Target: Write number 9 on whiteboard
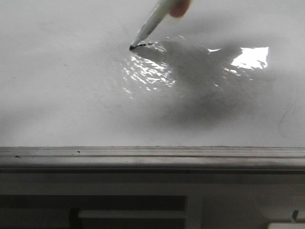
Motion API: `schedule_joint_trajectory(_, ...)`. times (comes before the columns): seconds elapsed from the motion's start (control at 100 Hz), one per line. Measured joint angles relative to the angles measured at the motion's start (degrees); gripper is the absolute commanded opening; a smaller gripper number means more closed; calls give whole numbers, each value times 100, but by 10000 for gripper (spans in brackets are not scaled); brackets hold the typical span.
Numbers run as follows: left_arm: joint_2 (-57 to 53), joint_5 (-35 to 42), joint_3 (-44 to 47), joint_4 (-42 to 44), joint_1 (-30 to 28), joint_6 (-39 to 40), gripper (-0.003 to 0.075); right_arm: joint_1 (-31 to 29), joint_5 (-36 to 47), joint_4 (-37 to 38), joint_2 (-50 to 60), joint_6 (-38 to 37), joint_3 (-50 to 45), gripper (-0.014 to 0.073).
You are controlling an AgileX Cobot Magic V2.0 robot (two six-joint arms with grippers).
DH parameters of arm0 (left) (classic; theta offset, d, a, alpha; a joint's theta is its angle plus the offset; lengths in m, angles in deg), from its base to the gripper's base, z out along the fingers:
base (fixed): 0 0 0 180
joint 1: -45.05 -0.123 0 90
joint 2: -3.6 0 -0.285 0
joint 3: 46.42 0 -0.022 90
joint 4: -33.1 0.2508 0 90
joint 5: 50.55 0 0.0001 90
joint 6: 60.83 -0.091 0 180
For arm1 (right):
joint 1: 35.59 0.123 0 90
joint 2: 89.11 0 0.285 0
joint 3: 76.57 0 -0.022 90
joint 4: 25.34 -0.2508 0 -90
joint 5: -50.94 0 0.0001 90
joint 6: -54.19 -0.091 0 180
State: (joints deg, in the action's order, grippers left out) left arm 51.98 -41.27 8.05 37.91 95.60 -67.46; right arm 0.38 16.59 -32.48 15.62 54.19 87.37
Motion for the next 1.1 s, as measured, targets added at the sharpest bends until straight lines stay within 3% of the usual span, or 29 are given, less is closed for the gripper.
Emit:
schedule_joint_trajectory(0.19, 0, -13, 0, 0, 0, 0, 270, 241, -386, 157, -65, -284, -77, -57)
schedule_joint_trajectory(0.51, 0, -24, 0, 0, 0, 0, 270, -113, -575, 833, 355, -613, 192, -57)
schedule_joint_trajectory(0.79, 0, -46, 0, 0, 0, 0, 270, -100, -725, 532, 345, -650, -132, -57)
schedule_joint_trajectory(1.1, 127, -185, 0, 0, 80, 0, 270, 348, -778, 314, 453, -688, -635, -57)
